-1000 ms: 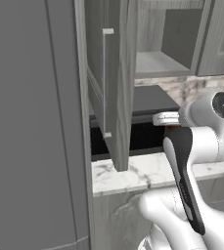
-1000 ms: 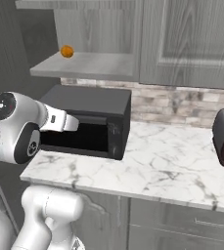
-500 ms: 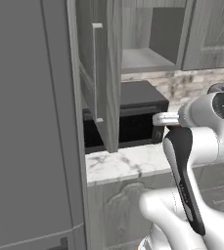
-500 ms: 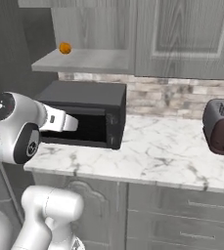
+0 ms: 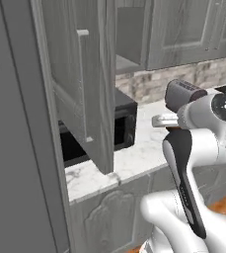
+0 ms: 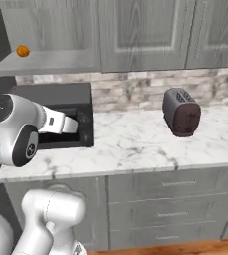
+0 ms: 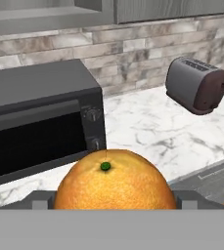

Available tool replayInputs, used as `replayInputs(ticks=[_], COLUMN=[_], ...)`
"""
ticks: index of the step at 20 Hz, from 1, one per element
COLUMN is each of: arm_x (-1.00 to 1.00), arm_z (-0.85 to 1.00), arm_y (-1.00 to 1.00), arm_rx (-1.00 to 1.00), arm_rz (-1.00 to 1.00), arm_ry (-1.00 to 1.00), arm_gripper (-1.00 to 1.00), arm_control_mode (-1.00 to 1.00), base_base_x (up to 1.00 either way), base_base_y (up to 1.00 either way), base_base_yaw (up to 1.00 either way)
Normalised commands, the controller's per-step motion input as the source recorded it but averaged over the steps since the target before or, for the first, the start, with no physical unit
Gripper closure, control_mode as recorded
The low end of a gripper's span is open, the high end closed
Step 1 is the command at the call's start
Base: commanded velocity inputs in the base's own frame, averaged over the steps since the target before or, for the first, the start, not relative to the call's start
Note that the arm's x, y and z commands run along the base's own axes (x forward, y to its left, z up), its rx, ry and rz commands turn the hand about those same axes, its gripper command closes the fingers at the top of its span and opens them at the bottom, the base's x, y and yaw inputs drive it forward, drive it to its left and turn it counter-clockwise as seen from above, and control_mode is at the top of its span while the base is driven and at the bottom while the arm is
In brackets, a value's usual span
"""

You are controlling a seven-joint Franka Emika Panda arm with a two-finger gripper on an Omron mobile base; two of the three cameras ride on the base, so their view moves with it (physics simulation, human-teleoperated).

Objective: Pick the oranges from the cabinet and place them in one bowl. Pick the avocado from the sink and place it in the other bowl.

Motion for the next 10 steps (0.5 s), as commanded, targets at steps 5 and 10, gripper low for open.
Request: replayInputs(ticks=[5, 10], arm_x=[0.0, 0.0], arm_z=[0.0, 0.0], arm_y=[0.0, 0.0], arm_rx=[0.0, 0.0], arm_rz=[0.0, 0.0], arm_ry=[0.0, 0.0], arm_gripper=[1.0, 1.0], arm_control_mode=[1.0, 1.0], base_base_x=[-0.14, -0.08], base_base_y=[0.0, 0.0], base_base_yaw=[-0.48, -0.46])
